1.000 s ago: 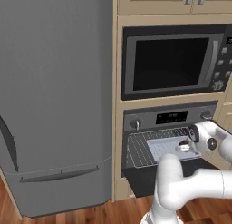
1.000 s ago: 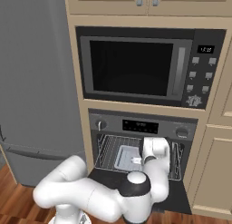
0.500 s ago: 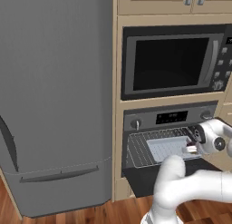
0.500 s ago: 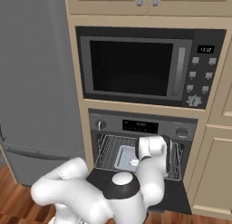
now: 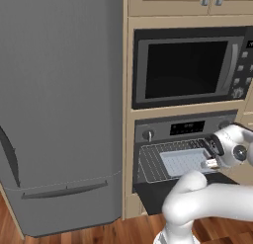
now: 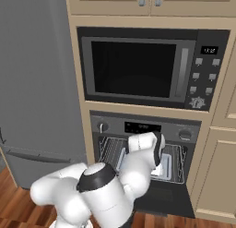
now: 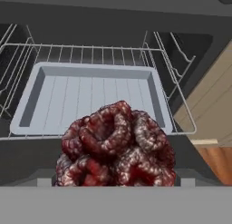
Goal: Take the baked cake out of the oven and place it on the plate for cooling. Then close the oven door.
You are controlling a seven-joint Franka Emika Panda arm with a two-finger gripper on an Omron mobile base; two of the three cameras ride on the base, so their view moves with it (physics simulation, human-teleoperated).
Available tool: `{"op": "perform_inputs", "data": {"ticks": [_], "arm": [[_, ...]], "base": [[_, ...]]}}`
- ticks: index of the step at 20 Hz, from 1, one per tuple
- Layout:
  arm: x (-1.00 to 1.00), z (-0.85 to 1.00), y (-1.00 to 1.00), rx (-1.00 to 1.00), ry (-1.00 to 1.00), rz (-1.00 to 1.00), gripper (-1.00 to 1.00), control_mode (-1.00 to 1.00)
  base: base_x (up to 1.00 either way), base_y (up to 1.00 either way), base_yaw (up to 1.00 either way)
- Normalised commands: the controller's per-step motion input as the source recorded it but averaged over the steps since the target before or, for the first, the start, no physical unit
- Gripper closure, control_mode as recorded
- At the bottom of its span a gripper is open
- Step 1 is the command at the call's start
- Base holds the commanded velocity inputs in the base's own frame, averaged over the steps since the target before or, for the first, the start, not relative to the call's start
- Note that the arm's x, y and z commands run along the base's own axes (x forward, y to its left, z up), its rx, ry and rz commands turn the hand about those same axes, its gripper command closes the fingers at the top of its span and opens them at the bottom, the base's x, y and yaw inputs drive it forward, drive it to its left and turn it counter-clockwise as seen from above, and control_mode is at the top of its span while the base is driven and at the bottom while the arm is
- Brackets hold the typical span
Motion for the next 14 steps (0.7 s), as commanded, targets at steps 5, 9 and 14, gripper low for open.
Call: {"op": "perform_inputs", "data": {"ticks": [5,9,14], "arm": [[-0.32,0.82,0.0,-0.03,0.23,-0.01,1.0,-1.0],[-0.37,0.74,0.0,-0.03,0.23,-0.01,1.0,-1.0],[-0.47,0.75,-0.09,0.0,0.2,-0.01,1.0,-1.0]], "base": [[0.0,0.0,0.0],[0.0,0.0,0.0],[0.0,0.0,0.0]]}}
